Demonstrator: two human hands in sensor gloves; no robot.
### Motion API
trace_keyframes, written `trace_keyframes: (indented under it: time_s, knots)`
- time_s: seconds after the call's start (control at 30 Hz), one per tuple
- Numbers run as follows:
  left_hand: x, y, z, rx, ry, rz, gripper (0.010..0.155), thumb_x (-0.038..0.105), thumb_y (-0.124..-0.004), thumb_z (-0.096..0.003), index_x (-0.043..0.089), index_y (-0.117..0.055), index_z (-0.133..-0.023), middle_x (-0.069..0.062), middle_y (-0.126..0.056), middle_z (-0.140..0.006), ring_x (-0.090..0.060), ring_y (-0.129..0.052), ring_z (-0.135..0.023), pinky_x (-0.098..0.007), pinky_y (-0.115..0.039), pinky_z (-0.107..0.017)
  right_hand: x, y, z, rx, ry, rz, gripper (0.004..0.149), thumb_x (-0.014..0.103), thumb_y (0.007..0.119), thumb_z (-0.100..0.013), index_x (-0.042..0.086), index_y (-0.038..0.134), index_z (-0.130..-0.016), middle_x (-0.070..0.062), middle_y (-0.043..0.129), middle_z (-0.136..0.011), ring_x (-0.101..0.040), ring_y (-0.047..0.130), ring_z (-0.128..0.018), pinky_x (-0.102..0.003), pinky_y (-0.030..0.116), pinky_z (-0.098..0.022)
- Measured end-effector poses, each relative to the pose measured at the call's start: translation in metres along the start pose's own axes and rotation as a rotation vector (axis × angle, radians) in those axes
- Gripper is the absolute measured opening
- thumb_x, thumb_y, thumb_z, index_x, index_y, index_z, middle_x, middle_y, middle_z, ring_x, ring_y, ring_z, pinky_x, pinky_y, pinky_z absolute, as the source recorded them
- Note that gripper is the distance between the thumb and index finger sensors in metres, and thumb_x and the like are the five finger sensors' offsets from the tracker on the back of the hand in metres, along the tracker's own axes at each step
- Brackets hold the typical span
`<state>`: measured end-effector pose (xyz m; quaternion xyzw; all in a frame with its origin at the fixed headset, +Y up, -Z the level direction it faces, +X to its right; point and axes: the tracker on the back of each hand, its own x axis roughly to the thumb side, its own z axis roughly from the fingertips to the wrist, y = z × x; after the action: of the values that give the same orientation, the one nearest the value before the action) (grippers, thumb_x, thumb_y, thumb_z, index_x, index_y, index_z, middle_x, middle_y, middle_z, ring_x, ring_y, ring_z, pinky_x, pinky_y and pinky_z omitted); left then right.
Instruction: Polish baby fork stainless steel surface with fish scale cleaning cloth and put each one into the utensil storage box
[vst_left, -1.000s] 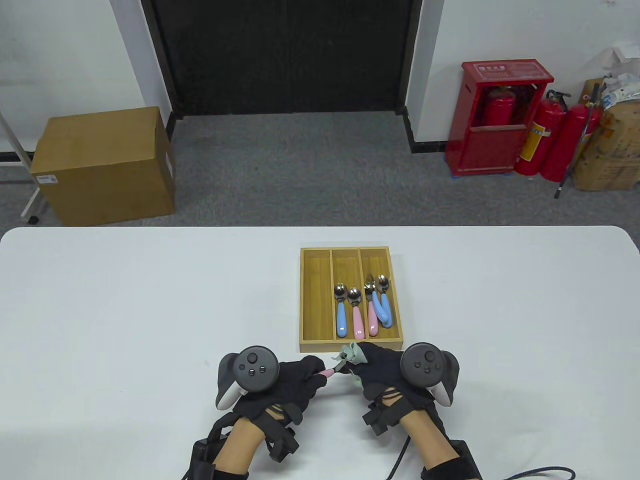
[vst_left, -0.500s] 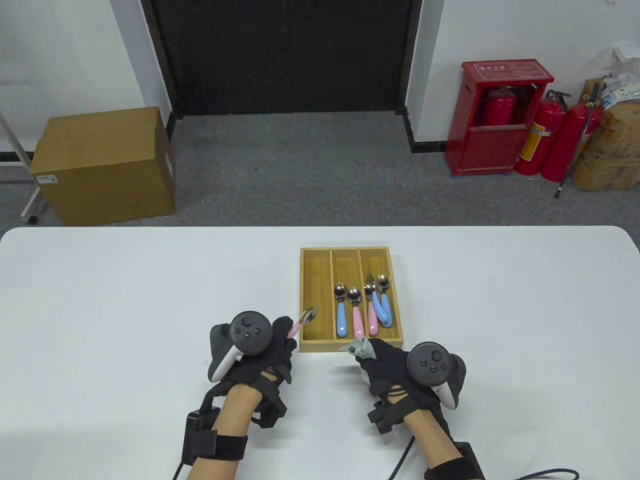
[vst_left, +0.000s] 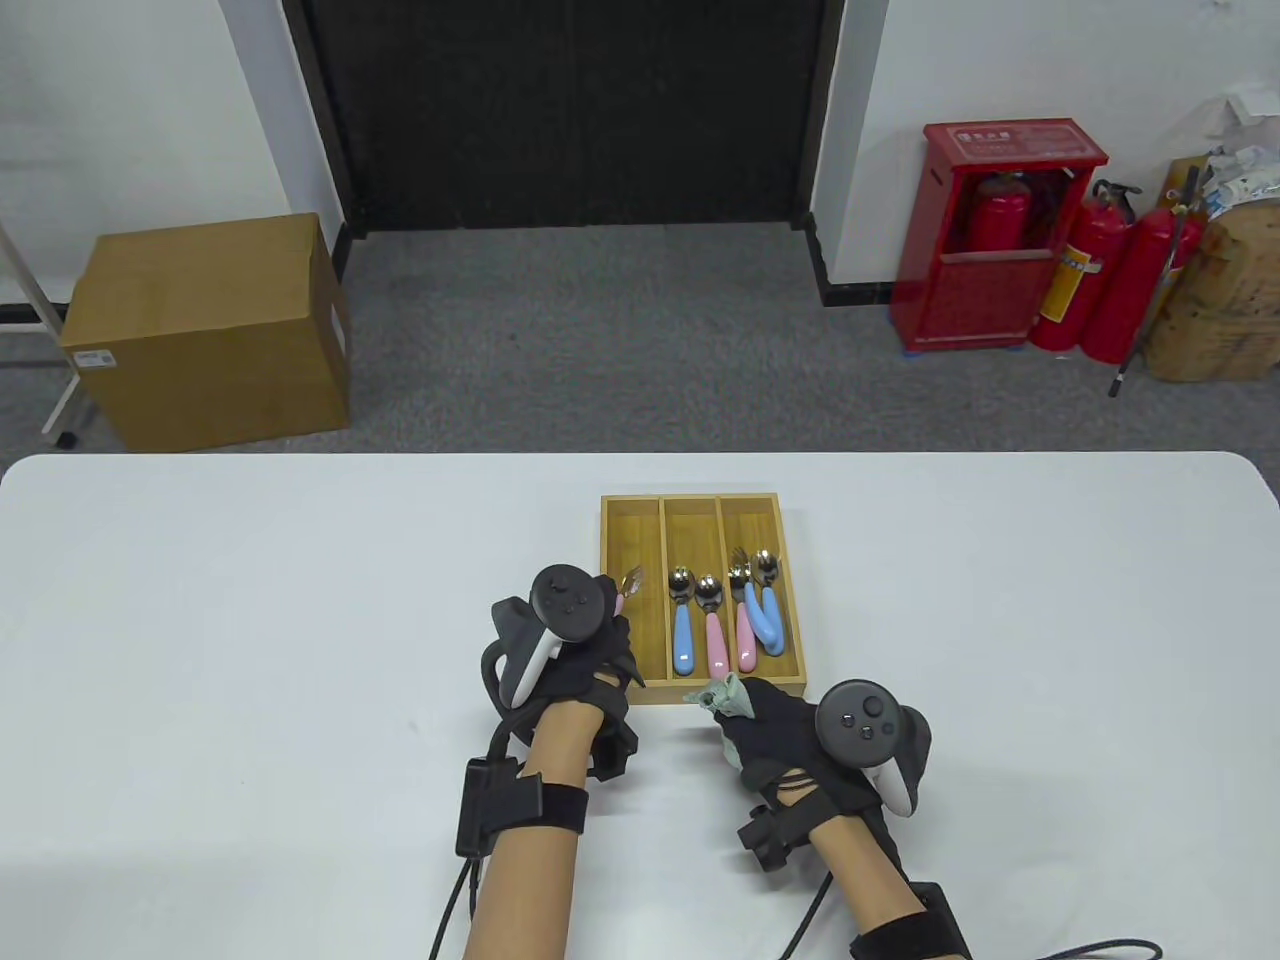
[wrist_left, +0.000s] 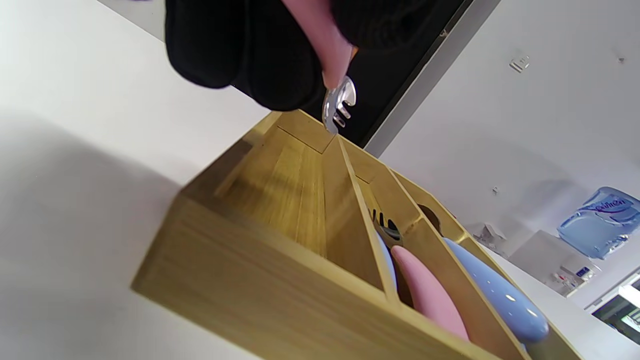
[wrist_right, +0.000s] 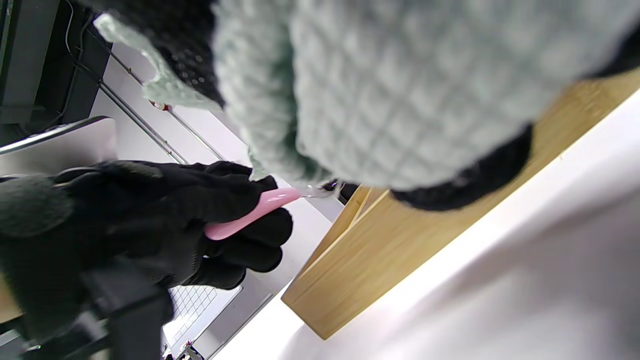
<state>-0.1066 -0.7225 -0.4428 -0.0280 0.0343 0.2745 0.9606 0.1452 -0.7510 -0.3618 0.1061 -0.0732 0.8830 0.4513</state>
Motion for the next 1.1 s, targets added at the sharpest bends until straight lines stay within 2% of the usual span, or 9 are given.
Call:
trace_keyframes:
  time_s: [0.43,0.73,0.9,1.0,1.1]
  knots:
    - [0.009,-0.033,-0.014,-0.025,0.055,-0.090,0.058,0.039,-0.069,-0.0530,0.026,-0.054,-0.107,0.000,-0.087,-0.095,-0.039,-0.073,-0.097,-0.064,-0.041,-0.073,-0.002,0.001,-0.001,0.019,0.008,-0.021,0.042,0.029,0.089,-0.039,0.005,0.088,-0.074,-0.025,0.100,-0.055,-0.034,0.103,-0.026,-0.053,0.081,-0.020]
    - [0.006,-0.054,-0.013,-0.032,0.028,-0.155,0.058,0.039,-0.068,-0.0528,0.025,-0.052,-0.107,-0.003,-0.082,-0.098,-0.041,-0.066,-0.098,-0.063,-0.036,-0.074,-0.003,0.003,-0.002,0.033,0.001,-0.041,0.042,0.030,0.088,-0.040,0.005,0.088,-0.074,-0.025,0.100,-0.055,-0.034,0.103,-0.026,-0.053,0.082,-0.021]
    - [0.004,-0.039,-0.005,0.010,-0.049,-0.136,0.059,0.040,-0.069,-0.0522,0.025,-0.053,-0.107,-0.002,-0.081,-0.099,-0.039,-0.069,-0.097,-0.062,-0.038,-0.073,-0.007,0.004,-0.003,0.045,0.013,-0.057,0.042,0.029,0.088,-0.040,0.005,0.088,-0.074,-0.025,0.100,-0.056,-0.035,0.103,-0.027,-0.053,0.081,-0.021]
    - [-0.006,-0.019,0.010,0.053,-0.125,-0.113,0.062,0.043,-0.072,-0.0516,0.022,-0.054,-0.107,-0.007,-0.077,-0.102,-0.041,-0.066,-0.097,-0.062,-0.037,-0.073,-0.009,0.004,-0.004,0.047,0.019,-0.062,0.042,0.029,0.088,-0.040,0.005,0.087,-0.075,-0.025,0.099,-0.057,-0.035,0.103,-0.027,-0.054,0.081,-0.022]
    - [-0.023,0.005,0.029,0.074,-0.175,-0.142,0.065,0.048,-0.071,-0.0517,0.024,-0.051,-0.108,-0.007,-0.068,-0.110,-0.041,-0.059,-0.103,-0.062,-0.035,-0.074,-0.009,0.004,-0.004,0.044,0.025,-0.066,0.043,0.028,0.088,-0.041,0.004,0.086,-0.077,-0.026,0.098,-0.059,-0.036,0.102,-0.029,-0.054,0.080,-0.023]
